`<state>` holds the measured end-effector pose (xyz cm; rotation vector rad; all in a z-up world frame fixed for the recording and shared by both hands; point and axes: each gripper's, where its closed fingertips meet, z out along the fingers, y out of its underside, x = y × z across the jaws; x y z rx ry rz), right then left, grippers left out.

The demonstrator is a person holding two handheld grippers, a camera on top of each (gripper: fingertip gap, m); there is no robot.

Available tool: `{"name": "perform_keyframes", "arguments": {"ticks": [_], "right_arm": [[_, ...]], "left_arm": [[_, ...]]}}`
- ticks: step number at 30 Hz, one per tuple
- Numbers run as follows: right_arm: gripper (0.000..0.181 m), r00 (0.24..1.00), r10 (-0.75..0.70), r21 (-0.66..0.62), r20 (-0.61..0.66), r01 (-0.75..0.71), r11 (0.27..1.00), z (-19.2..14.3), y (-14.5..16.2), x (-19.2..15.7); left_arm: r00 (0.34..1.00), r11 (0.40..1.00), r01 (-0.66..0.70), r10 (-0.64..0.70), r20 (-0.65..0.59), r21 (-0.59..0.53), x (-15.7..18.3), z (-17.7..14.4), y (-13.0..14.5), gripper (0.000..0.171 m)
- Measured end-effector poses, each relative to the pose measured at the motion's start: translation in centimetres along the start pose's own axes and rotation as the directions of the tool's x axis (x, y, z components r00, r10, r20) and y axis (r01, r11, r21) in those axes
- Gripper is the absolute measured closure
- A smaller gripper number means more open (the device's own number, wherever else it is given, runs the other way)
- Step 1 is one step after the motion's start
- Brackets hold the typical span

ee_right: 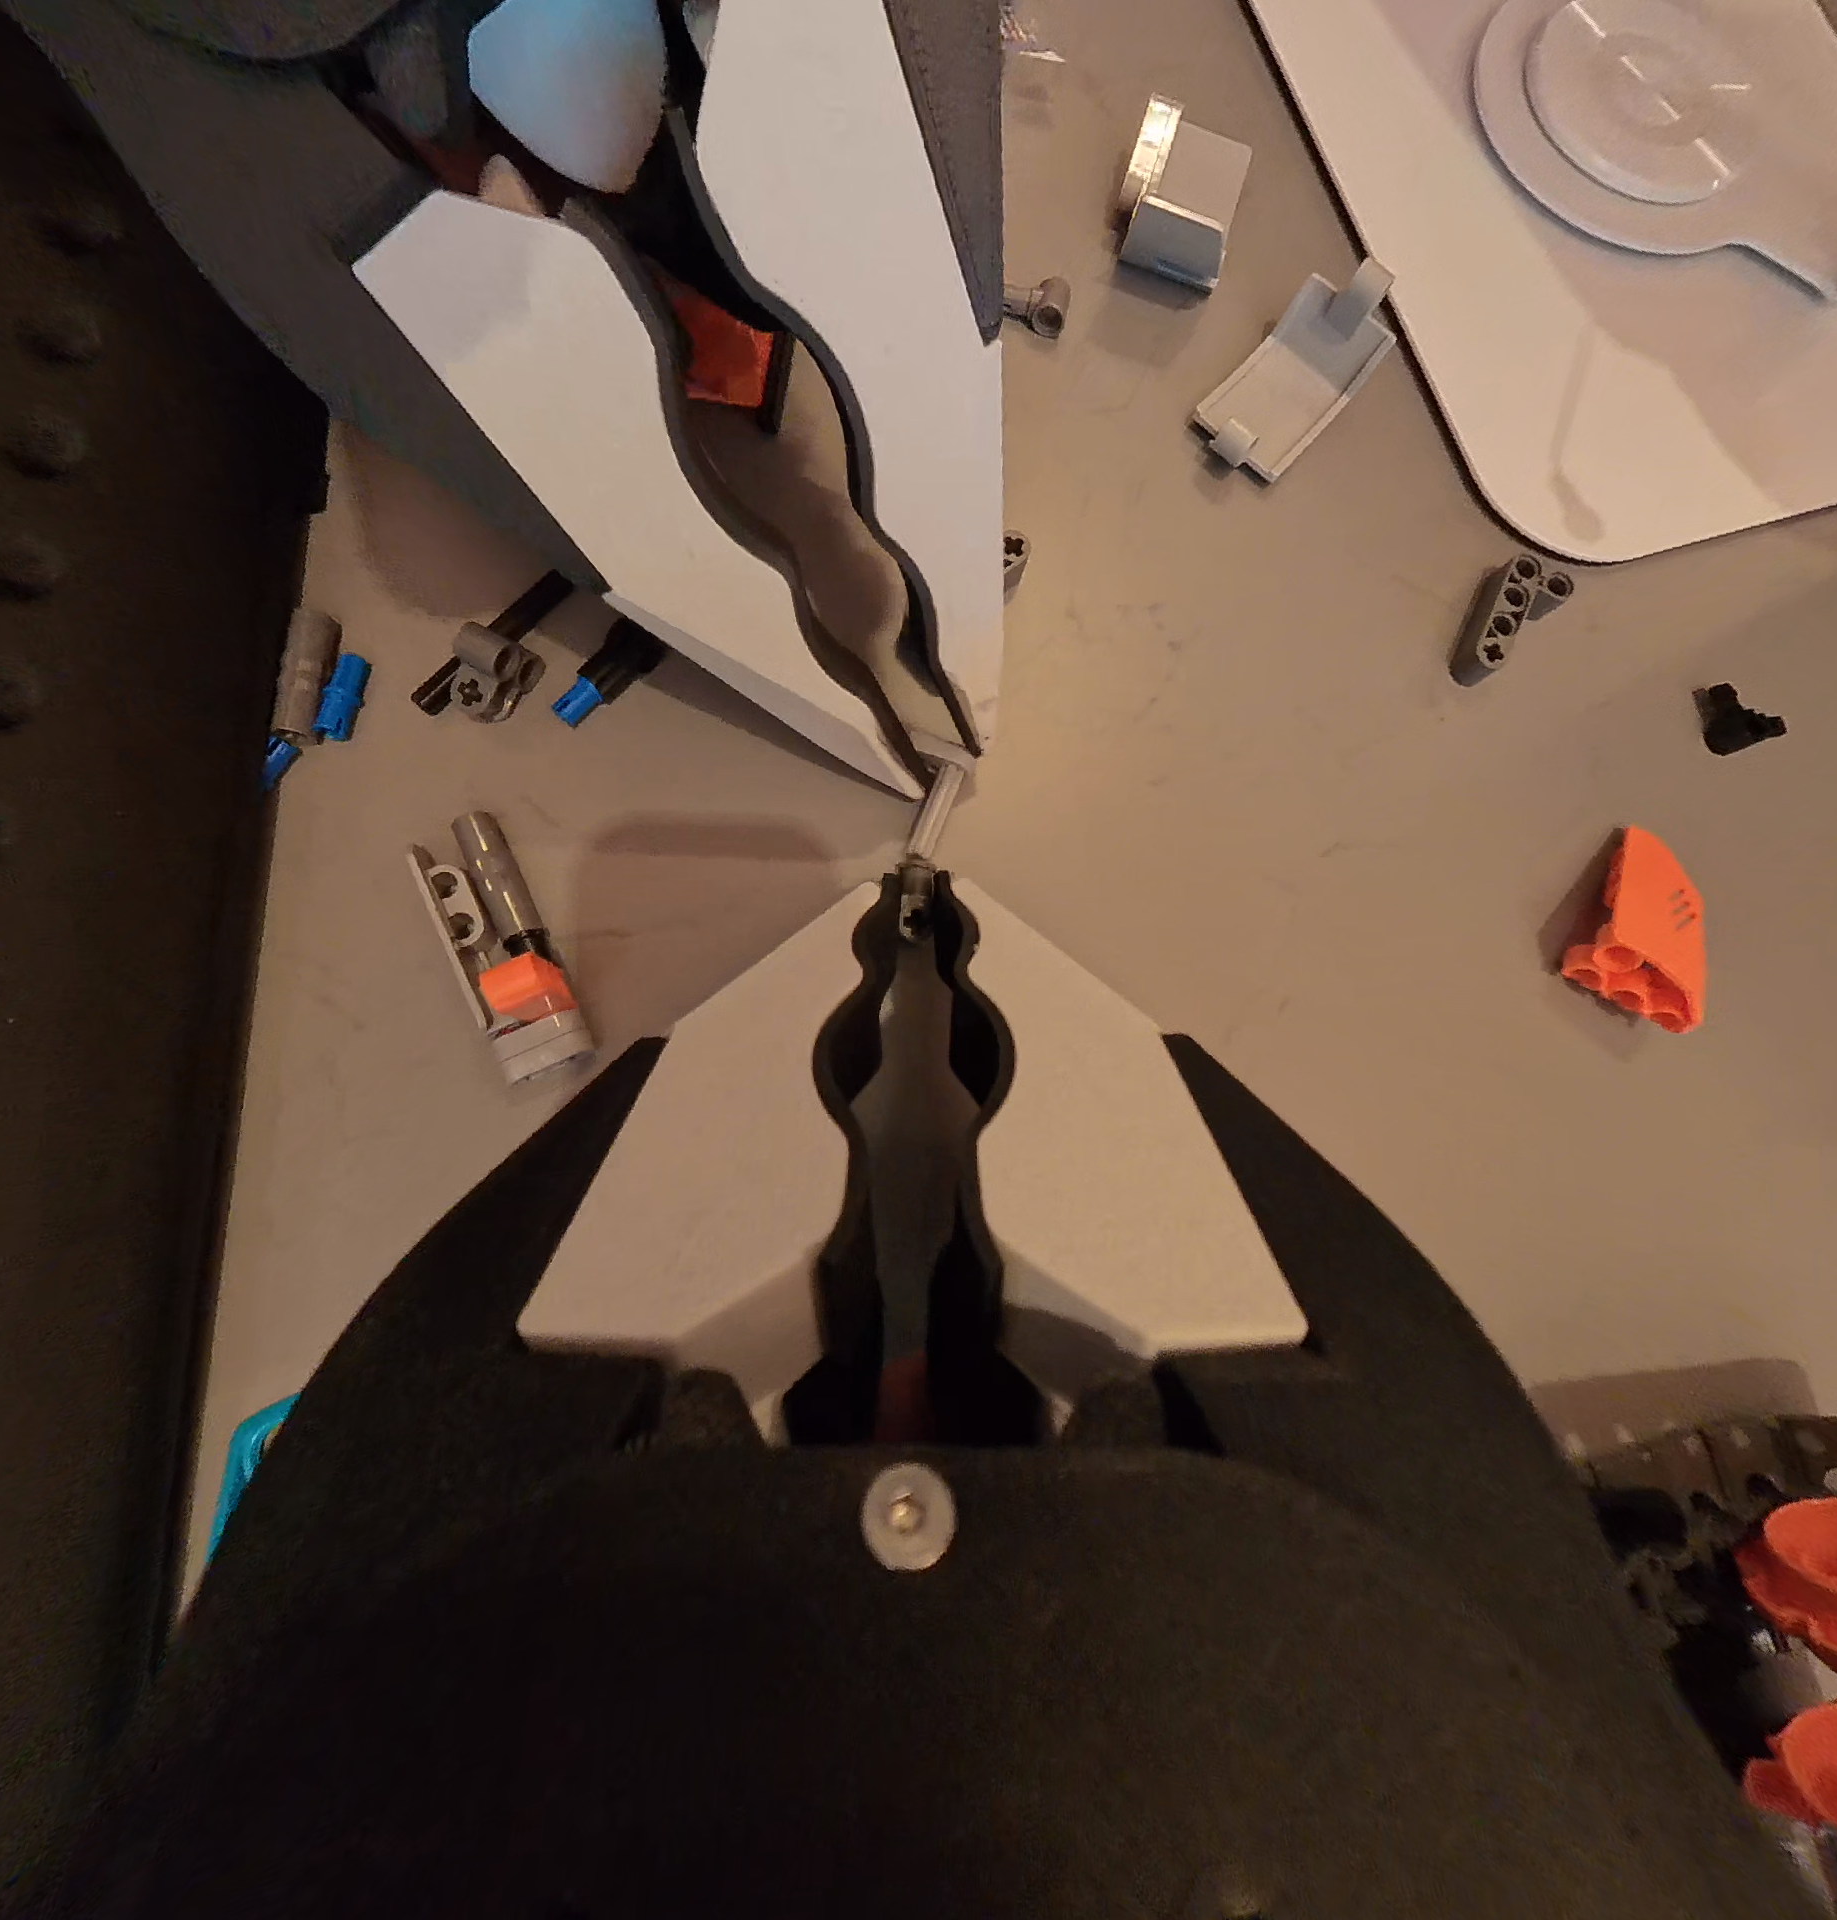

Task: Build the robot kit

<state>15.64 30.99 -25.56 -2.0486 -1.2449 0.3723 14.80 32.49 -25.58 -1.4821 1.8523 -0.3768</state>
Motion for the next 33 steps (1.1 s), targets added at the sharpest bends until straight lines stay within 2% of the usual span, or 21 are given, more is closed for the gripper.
{"name": "perform_keyframes", "arguments": {"ticks": [10, 20, 33], "right_arm": [[0.178, 0.999, 0.045, 0.012, -0.006, -0.045, 0.999, 0.1, 0.0, 0.4], [0.178, 0.993, 0.101, 0.036, -0.062, -0.099, 0.994, 0.4, -0.3, 1.0], [0.179, 0.989, 0.07, 0.056, -0.129, -0.064, 0.996, 0.8, -0.7, 1.7]], "left_arm": [[0.999, 0.999, -0.023, 0.024, 0.047, -0.034, -0.3, 0.2, 0.0, 0.164], [0.992, 0.993, 0.115, -0.113, 0.055, -0.034, -0.8, 0.4, 0.2, 0.164], [0.983, 0.984, 0.178, -0.177, 0.053, -0.026, -1.2, 0.6, 0.3, 0.164]]}}
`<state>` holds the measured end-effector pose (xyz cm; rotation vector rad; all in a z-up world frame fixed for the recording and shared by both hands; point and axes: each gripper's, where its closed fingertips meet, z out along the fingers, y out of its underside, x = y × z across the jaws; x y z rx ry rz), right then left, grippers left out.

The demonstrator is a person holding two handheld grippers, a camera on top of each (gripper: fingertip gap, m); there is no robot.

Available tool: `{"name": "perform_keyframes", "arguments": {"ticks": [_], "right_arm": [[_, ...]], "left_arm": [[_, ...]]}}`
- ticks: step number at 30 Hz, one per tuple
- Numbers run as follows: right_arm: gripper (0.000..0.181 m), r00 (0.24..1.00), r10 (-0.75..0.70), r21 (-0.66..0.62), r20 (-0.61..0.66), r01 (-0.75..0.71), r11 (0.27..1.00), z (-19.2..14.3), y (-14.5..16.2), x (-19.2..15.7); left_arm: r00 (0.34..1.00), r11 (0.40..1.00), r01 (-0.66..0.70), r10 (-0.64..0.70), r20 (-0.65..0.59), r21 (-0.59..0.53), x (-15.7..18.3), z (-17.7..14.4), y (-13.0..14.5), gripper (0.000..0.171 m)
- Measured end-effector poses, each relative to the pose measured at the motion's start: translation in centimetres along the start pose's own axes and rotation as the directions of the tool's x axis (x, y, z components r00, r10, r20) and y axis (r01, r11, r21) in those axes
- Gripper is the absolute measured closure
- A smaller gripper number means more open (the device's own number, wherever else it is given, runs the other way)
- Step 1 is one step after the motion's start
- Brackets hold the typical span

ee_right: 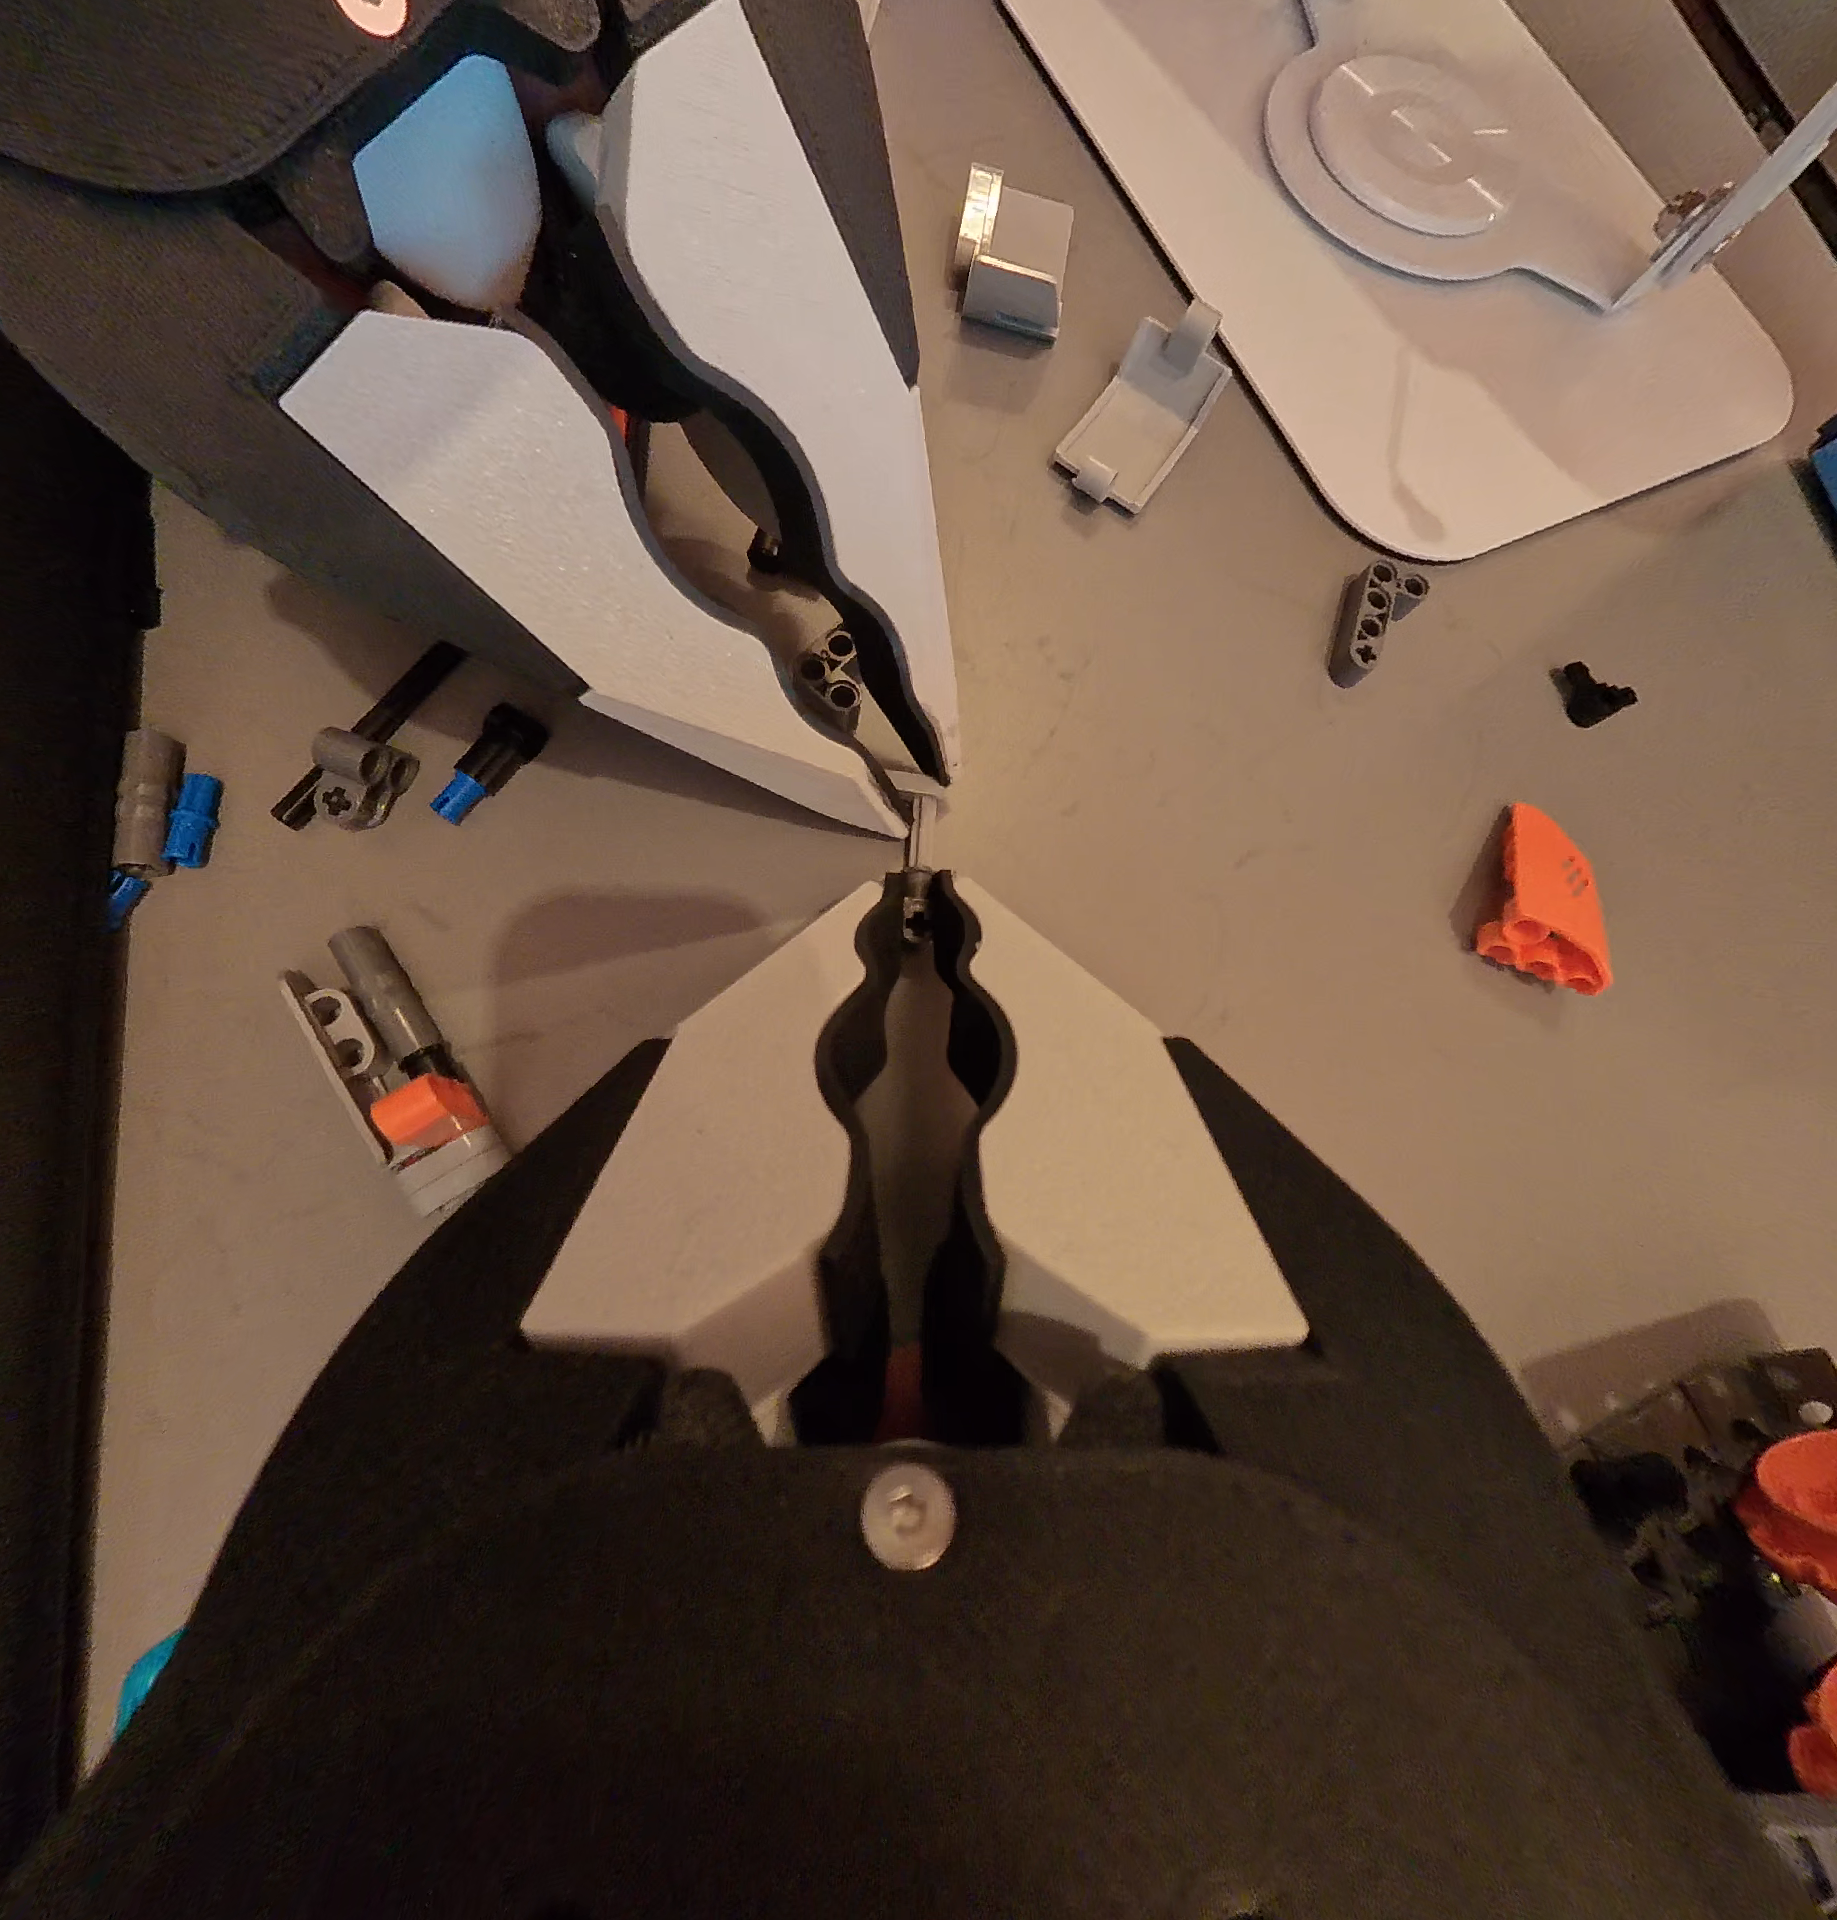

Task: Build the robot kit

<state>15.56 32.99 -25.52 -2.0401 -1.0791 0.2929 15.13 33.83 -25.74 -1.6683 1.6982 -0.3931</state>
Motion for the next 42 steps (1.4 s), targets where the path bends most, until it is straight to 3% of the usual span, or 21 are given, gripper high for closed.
{"name": "perform_keyframes", "arguments": {"ticks": [16, 21, 27, 42], "right_arm": [[0.178, 0.998, -0.057, 0.019, 0.021, 0.056, 0.998, -0.5, -0.5, -0.2], [0.164, 0.997, -0.066, -0.013, 0.031, 0.067, 0.998, -1.7, -0.2, 0.1], [0.176, 0.997, -0.072, -0.025, 0.024, 0.073, 0.997, -1.1, 0.1, -0.1], [0.178, 0.994, -0.106, -0.038, 0.03, 0.107, 0.994, -0.4, 0.3, -0.4]], "left_arm": [[0.999, 0.999, -0.026, 0.027, -0.041, 0.02, 0.3, -0.3, -0.4, 0.164], [0.999, 1.0, -0.012, 0.013, -0.049, 0.01, 0.1, -0.1, -0.1, 0.164], [0.998, 1.0, -0.019, 0.019, -0.066, 0.012, 0.5, -0.1, -0.2, 0.164], [0.997, 1.0, -0.012, 0.012, -0.076, 0.01, 0.5, -0.1, -0.1, 0.164]]}}
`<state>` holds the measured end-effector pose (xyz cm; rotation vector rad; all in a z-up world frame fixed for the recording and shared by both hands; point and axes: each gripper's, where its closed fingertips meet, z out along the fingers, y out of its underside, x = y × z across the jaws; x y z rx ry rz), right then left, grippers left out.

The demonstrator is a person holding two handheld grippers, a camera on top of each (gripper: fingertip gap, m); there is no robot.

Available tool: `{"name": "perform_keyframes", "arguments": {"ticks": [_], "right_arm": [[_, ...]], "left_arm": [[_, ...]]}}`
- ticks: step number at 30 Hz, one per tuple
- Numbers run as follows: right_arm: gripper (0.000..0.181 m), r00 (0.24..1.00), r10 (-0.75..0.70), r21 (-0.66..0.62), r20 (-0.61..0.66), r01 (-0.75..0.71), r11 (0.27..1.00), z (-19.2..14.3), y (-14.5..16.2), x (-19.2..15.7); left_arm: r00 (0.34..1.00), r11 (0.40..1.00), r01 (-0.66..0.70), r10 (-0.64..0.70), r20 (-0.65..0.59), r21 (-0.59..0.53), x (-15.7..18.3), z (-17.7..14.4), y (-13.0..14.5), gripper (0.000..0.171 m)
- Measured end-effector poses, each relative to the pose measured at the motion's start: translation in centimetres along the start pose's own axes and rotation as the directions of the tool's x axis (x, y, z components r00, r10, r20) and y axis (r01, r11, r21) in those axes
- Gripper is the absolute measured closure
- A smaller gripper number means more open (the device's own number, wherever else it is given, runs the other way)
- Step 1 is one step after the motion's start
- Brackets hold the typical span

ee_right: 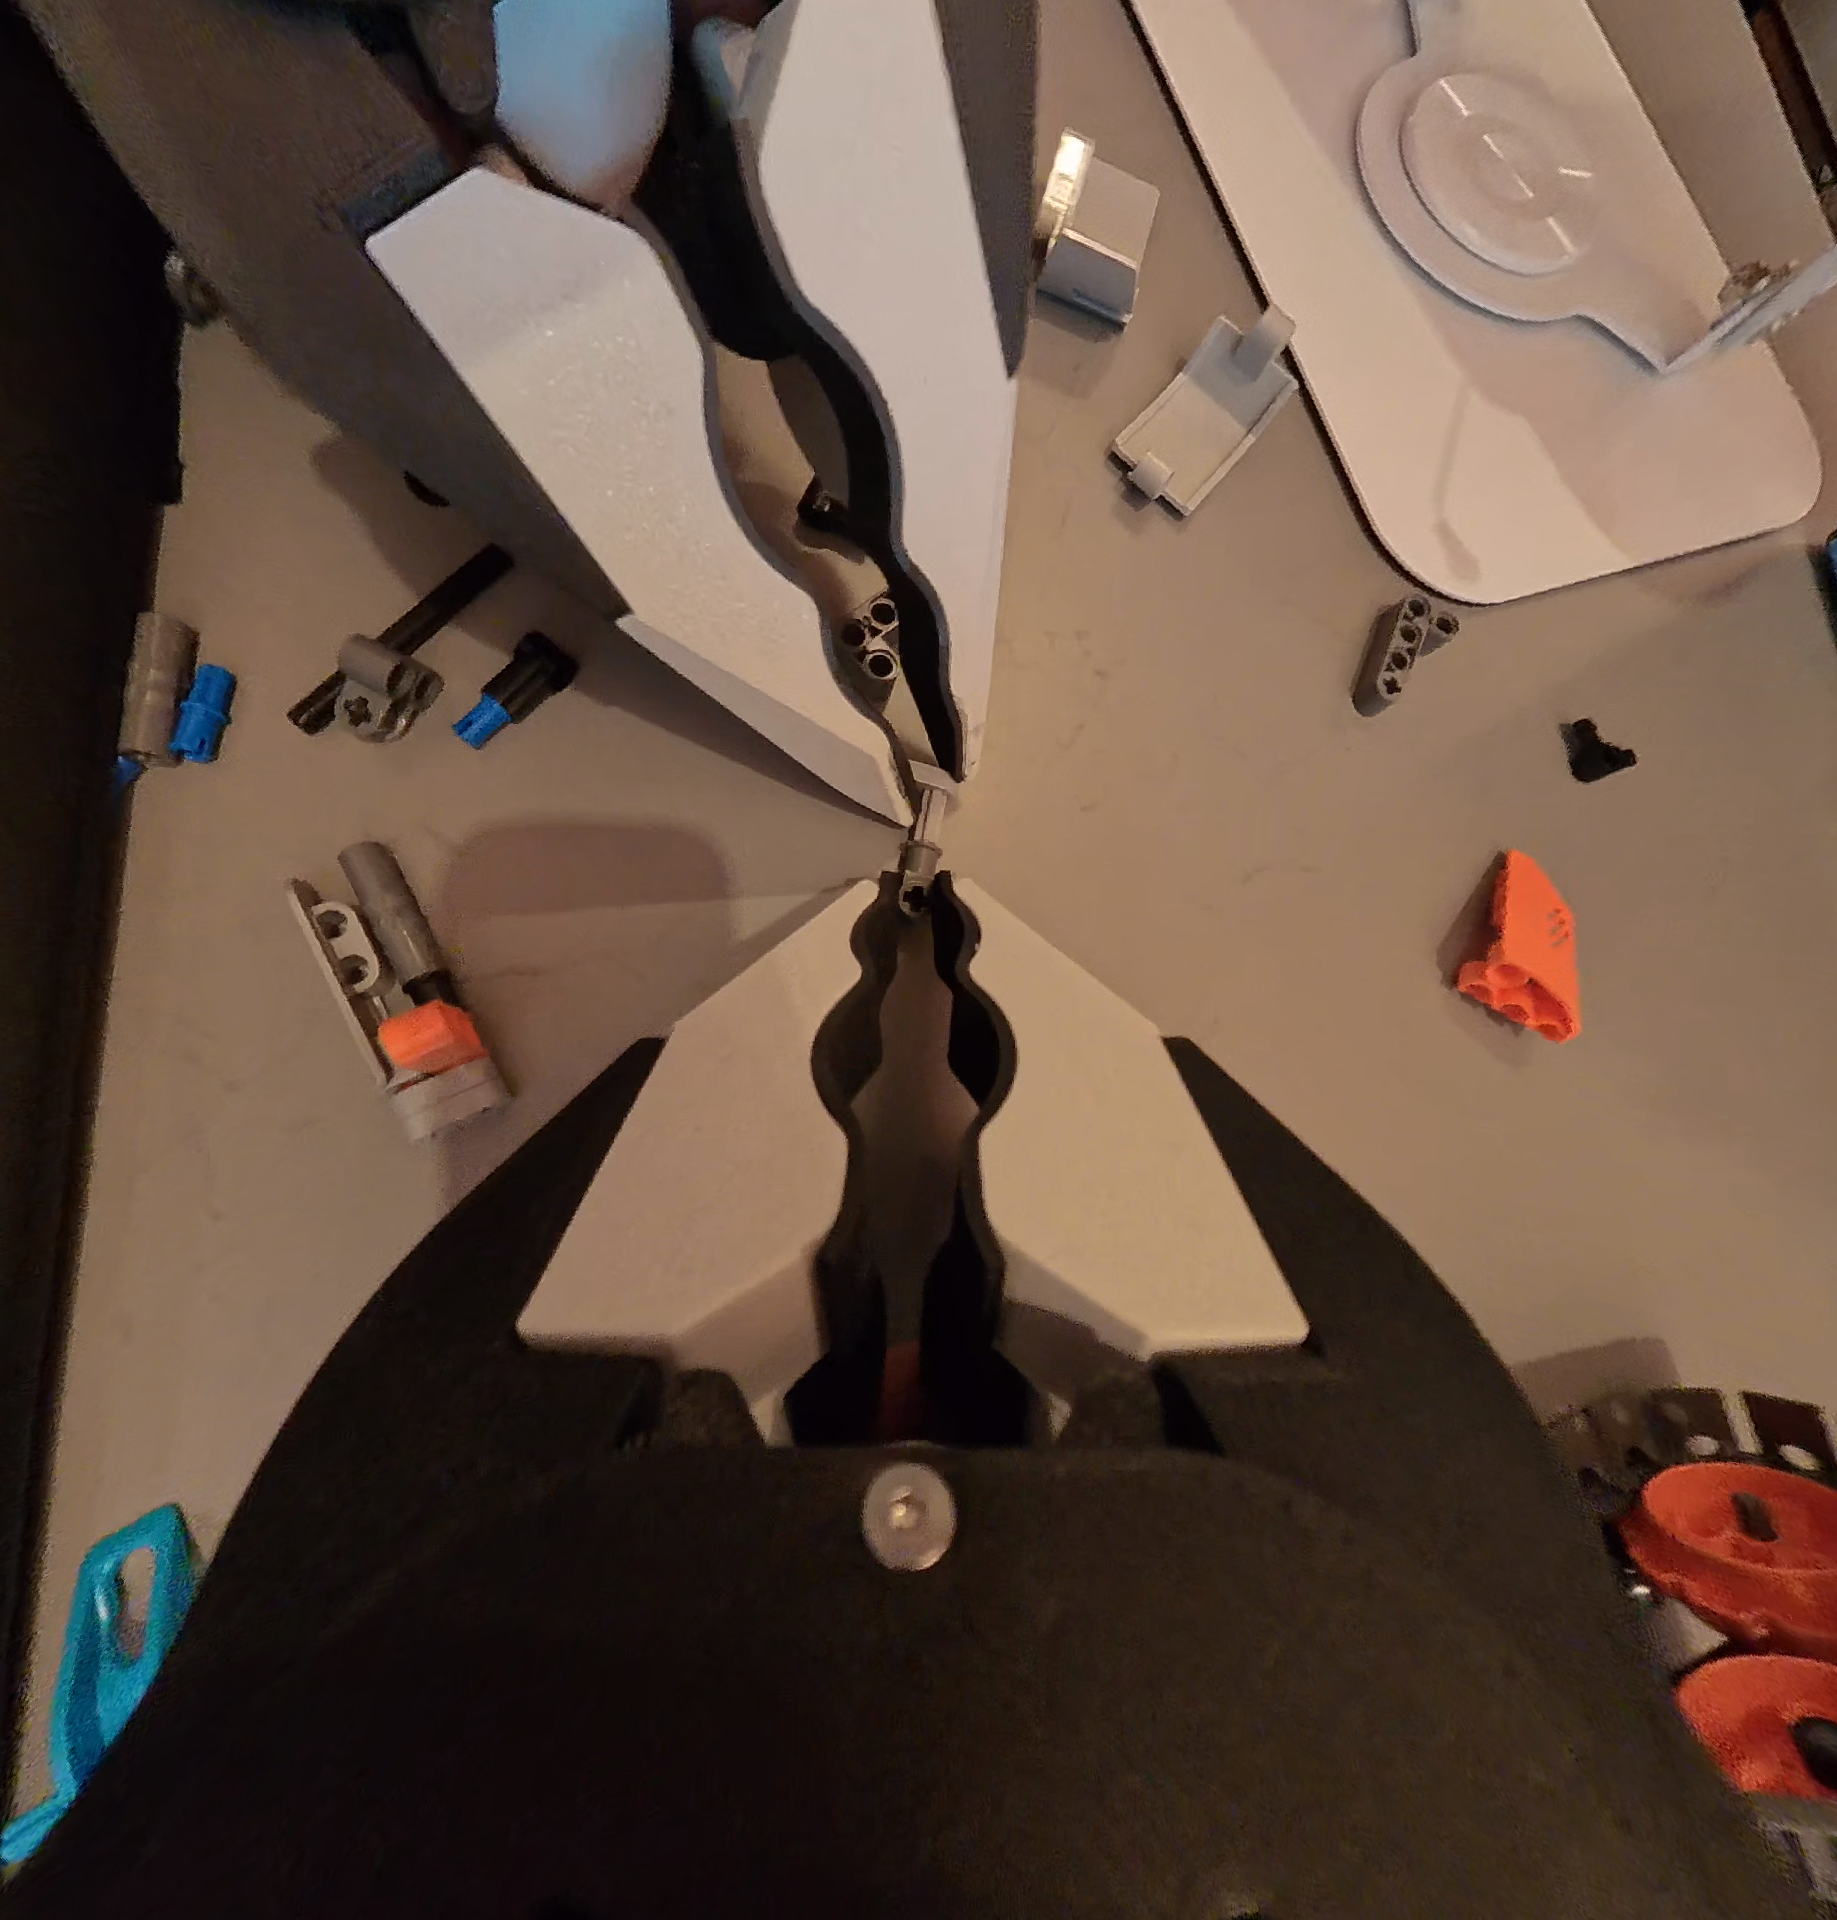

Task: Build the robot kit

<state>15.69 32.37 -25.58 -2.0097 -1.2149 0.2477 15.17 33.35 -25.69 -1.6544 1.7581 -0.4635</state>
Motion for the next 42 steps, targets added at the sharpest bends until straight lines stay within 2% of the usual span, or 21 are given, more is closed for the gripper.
{"name": "perform_keyframes", "arguments": {"ticks": [2, 6, 10, 13, 17, 23, 25, 28, 29, 31, 32, 35, 42], "right_arm": [[0.178, 0.996, -0.078, -0.007, -0.034, 0.078, 0.997, -0.2, -0.2, 0.1], [0.178, 0.951, -0.264, 0.058, -0.158, 0.276, 0.959, -1.9, -2.4, 0.3], [0.177, 0.831, -0.47, 0.034, -0.297, 0.501, 0.865, -3.0, -3.6, 0.5], [0.177, 0.747, -0.556, 0.013, -0.363, 0.601, 0.799, -3.5, -4.4, 0.3], [0.177, 0.659, -0.624, -0.014, -0.42, 0.682, 0.731, -4.0, -5.0, 0.1], [0.177, 0.606, -0.65, -0.019, -0.459, 0.725, 0.689, -4.2, -5.7, -0.1], [0.176, 0.623, -0.621, 0.003, -0.477, 0.707, 0.707, -4.4, -6.1, 0.0], [0.168, 0.769, -0.486, 0.107, -0.414, 0.572, 0.813, -4.7, -6.2, 0.2], [0.167, 0.806, -0.447, 0.133, -0.387, 0.529, 0.838, -4.8, -6.1, 0.3], [0.154, 0.885, -0.348, 0.165, -0.309, 0.41, 0.897, -4.5, -5.6, 0.3], [0.156, 0.908, -0.315, 0.168, -0.277, 0.369, 0.914, -4.4, -5.3, 0.3], [0.164, 0.935, -0.288, 0.152, -0.209, 0.322, 0.935, -3.9, -4.4, -0.1], [0.169, 0.973, -0.204, 0.168, -0.107, 0.22, 0.961, -3.4, -4.6, -0.7]], "left_arm": [[1.0, 1.0, -0.001, 0.001, -0.007, 0.007, 0.0, -0.3, -0.2, 0.162], [0.996, 0.993, 0.063, -0.056, -0.074, 0.099, -0.4, -2.5, -1.5, 0.152], [0.96, 0.964, 0.208, -0.168, -0.226, 0.168, -0.4, -4.0, -2.2, 0.151], [0.932, 0.95, 0.258, -0.196, -0.306, 0.178, 0.2, -4.4, -2.4, 0.154], [0.911, 0.936, 0.291, -0.208, -0.356, 0.197, 0.6, -4.9, -2.9, 0.157], [0.896, 0.915, 0.329, -0.224, -0.384, 0.234, 0.5, -5.4, -3.5, 0.164], [0.917, 0.92, 0.301, -0.207, -0.341, 0.251, 0.0, -5.7, -3.6, 0.164], [0.978, 0.948, 0.16, -0.114, -0.175, 0.276, -0.9, -6.3, -3.4, 0.164], [0.989, 0.955, 0.116, -0.086, -0.119, 0.274, -1.1, -6.5, -3.4, 0.164], [0.998, 0.964, 0.052, -0.043, -0.039, 0.26, -1.1, -6.7, -3.1, 0.164], [0.999, 0.968, 0.038, -0.035, -0.013, 0.246, -1.1, -6.7, -2.7, 0.164], [0.993, 0.985, -0.028, 0.009, 0.116, 0.17, -2.0, -7.2, -0.8, 0.164], [0.948, 0.986, 0.078, -0.12, 0.294, 0.15, -4.3, -12.3, 3.5, 0.164]]}}
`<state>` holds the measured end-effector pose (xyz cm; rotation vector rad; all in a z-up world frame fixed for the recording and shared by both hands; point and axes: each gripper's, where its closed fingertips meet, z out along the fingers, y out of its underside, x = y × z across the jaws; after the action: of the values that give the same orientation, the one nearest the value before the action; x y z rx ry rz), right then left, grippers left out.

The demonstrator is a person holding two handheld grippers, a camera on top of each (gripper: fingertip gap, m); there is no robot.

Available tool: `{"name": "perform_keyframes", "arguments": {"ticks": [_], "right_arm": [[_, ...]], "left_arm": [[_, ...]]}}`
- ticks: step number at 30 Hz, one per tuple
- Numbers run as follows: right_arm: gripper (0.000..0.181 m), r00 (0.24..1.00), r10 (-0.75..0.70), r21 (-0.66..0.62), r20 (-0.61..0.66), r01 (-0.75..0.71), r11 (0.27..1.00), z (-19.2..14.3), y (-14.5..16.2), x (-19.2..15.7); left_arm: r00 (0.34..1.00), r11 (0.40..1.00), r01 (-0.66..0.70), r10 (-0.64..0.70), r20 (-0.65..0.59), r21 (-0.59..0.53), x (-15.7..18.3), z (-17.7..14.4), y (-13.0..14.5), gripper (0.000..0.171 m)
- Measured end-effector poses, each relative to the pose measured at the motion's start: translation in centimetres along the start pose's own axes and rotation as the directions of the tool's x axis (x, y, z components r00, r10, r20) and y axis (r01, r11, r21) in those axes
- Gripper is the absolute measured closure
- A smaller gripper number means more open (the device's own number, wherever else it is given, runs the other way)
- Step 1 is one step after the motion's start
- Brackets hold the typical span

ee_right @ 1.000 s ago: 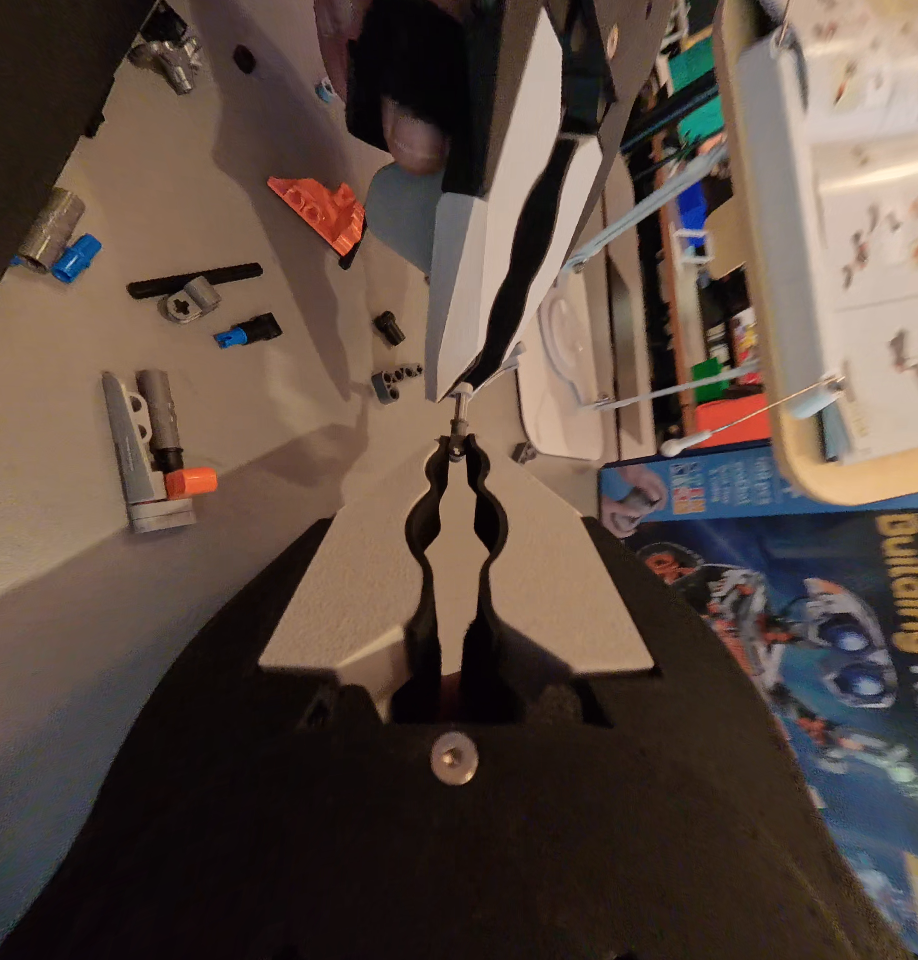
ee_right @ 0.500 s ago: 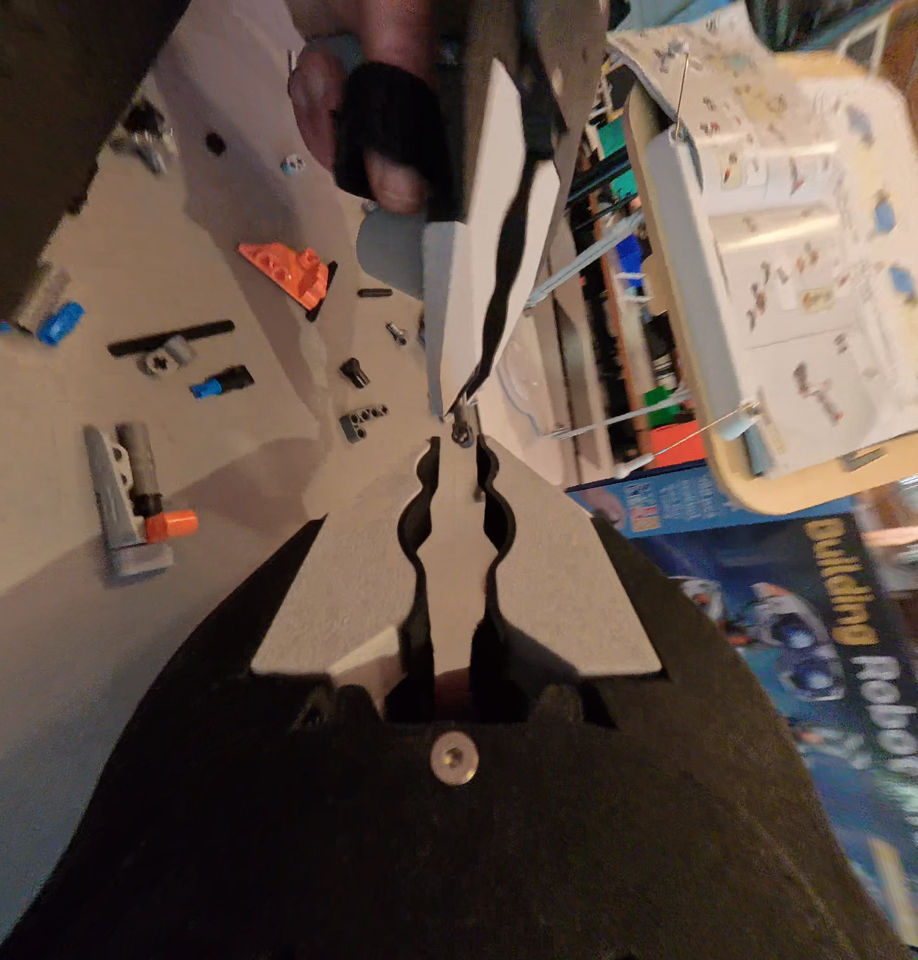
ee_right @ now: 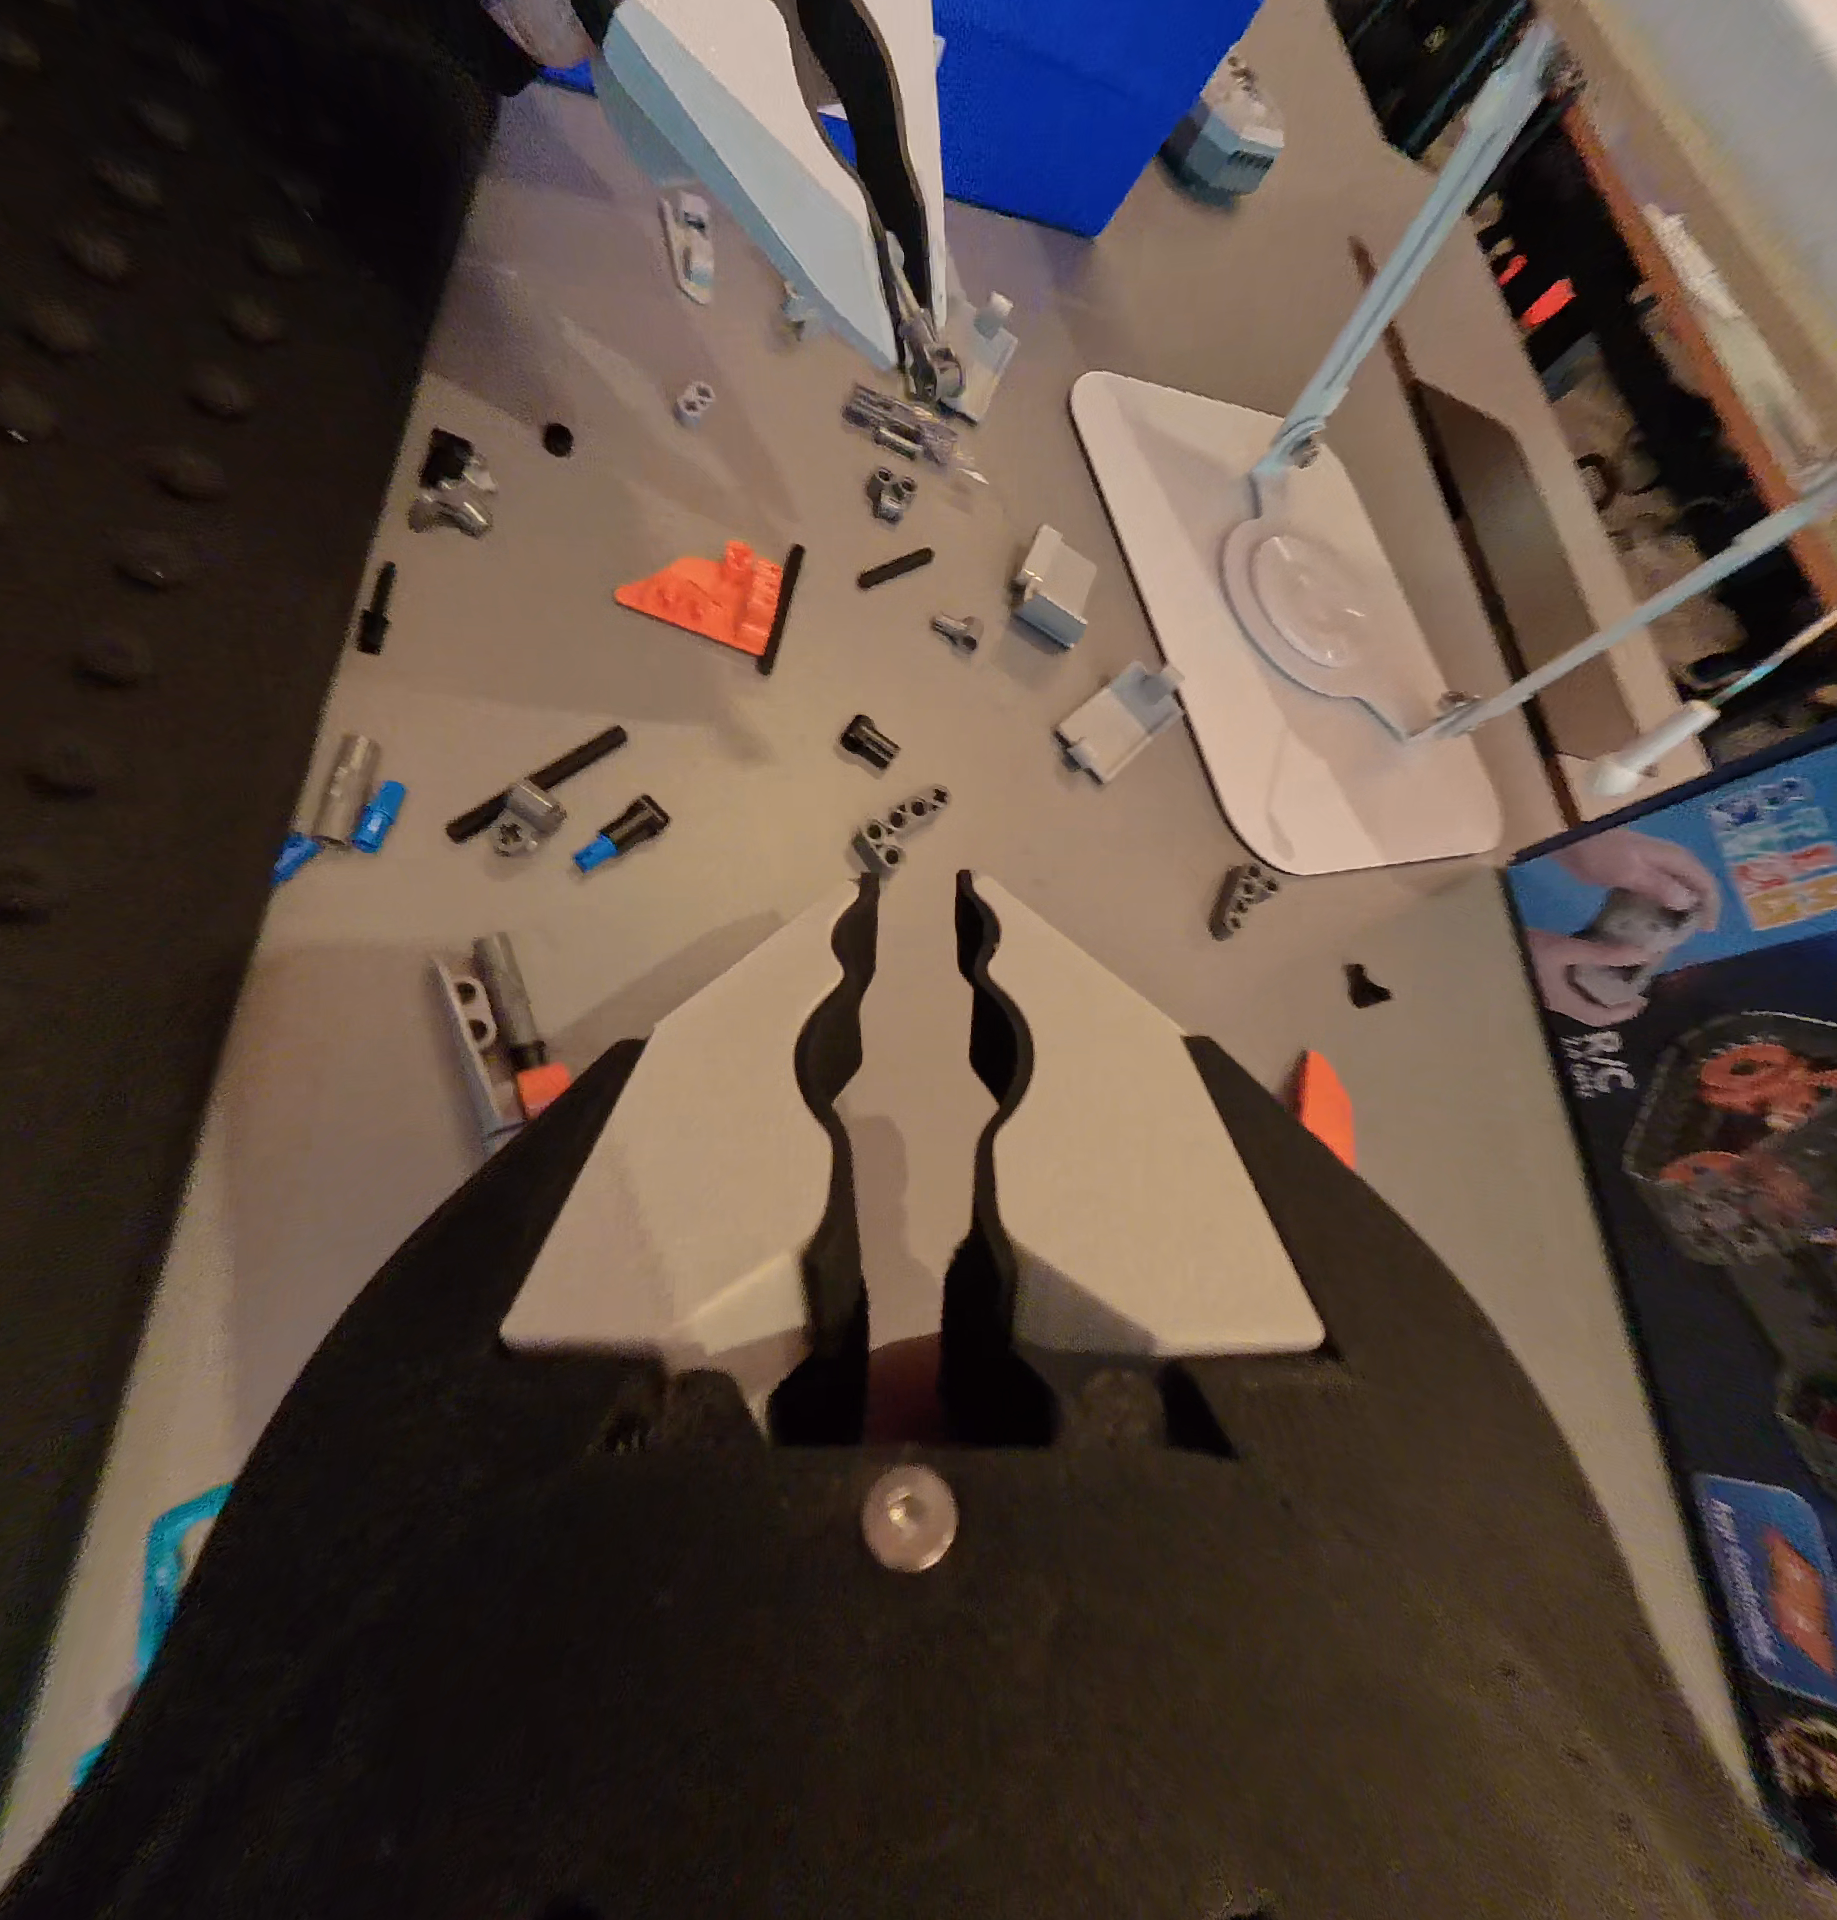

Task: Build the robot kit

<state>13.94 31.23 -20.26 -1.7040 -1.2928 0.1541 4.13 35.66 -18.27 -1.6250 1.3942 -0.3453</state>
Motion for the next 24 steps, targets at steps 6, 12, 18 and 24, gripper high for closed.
{"name": "perform_keyframes", "arguments": {"ticks": [6, 12, 18, 24], "right_arm": [[0.167, 0.997, -0.025, -0.052, 0.067, 0.028, 0.998, 1.4, -1.1, -1.8], [0.164, 0.999, 0.028, -0.001, 0.044, -0.028, 1.0, 2.4, -2.3, -2.7], [0.164, 1.0, 0.0, 0.05, 0.004, 0.0, 0.999, 2.3, -2.7, -2.8], [0.164, 0.999, -0.017, 0.071, 0.033, 0.015, 0.997, 2.0, -2.4, -3.4]], "left_arm": [[1.0, 0.998, -0.023, 0.024, 0.018, -0.061, 1.7, -0.7, 2.7, 0.164], [0.993, 0.991, -0.057, 0.069, 0.095, -0.125, 1.9, -0.3, 5.4, 0.164], [0.991, 0.985, -0.059, 0.077, 0.107, -0.163, 2.3, -0.3, 6.1, 0.164], [0.993, 0.979, 0.016, 0.008, 0.118, -0.204, 2.9, -1.3, 7.2, 0.164]]}}
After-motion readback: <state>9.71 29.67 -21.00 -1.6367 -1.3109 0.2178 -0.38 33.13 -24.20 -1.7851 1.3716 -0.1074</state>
